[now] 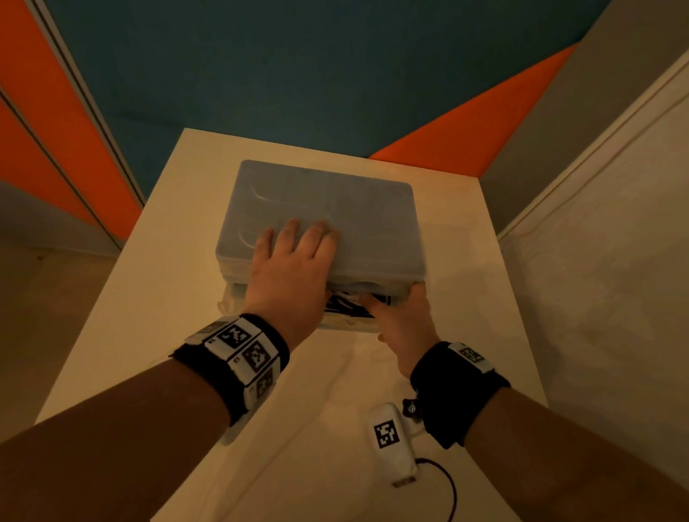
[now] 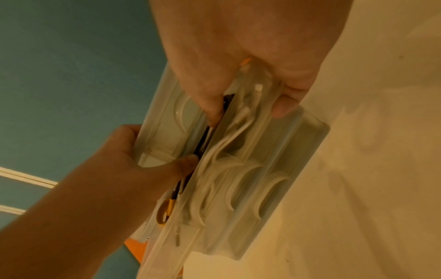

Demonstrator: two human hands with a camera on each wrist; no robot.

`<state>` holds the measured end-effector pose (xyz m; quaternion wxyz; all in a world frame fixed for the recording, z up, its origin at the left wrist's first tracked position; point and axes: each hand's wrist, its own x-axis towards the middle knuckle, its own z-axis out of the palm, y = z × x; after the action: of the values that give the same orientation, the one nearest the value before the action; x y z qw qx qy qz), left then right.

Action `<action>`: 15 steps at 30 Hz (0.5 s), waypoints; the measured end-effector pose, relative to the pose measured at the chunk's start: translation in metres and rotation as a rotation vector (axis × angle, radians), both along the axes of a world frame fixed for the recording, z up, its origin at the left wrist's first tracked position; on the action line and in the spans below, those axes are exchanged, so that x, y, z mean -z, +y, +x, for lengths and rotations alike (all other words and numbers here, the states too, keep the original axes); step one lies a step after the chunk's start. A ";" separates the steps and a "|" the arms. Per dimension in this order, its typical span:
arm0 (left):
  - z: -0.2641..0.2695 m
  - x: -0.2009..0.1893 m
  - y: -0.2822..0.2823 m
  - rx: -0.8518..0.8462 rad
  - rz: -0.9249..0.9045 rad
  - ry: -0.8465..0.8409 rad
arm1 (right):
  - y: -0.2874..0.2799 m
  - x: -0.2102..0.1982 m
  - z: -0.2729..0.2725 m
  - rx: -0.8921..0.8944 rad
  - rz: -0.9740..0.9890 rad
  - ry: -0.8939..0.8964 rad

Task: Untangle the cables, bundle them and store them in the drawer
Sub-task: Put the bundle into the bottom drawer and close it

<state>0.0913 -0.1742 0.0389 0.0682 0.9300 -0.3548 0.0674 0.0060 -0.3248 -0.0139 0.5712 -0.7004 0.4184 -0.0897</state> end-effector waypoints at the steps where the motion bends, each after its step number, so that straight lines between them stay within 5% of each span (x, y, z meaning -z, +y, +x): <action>1: 0.000 0.000 0.000 -0.001 -0.002 -0.009 | -0.001 -0.001 -0.001 -0.016 0.001 0.010; 15: -0.002 -0.001 -0.001 0.007 0.038 -0.005 | -0.005 -0.001 0.004 0.041 -0.091 -0.020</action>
<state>0.0894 -0.1748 0.0398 0.0497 0.9297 -0.3594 0.0627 0.0103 -0.3297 -0.0126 0.5410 -0.7160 0.4225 -0.1275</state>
